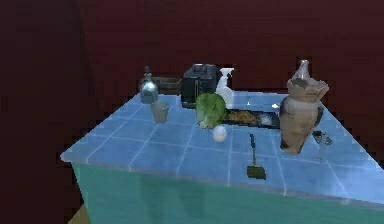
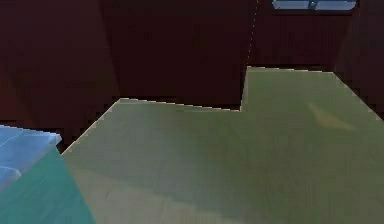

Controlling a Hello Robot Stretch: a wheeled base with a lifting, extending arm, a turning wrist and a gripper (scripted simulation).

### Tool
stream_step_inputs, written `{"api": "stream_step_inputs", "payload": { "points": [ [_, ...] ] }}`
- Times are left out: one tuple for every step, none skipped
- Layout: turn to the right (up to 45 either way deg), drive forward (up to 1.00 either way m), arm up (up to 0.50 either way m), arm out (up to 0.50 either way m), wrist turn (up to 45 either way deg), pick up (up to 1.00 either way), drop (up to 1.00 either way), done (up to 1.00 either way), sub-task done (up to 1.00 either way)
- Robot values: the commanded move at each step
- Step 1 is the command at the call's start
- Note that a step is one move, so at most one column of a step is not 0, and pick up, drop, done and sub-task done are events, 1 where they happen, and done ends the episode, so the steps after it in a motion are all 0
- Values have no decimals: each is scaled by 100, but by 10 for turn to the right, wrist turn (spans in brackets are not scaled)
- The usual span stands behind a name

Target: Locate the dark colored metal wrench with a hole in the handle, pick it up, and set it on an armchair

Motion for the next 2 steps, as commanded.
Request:
{"api": "stream_step_inputs", "payload": {
  "points": [
    [-450,0,0,0,0,0,0,0,0],
    [-90,0,0,0,0,0,0,0,0]
  ]
}}
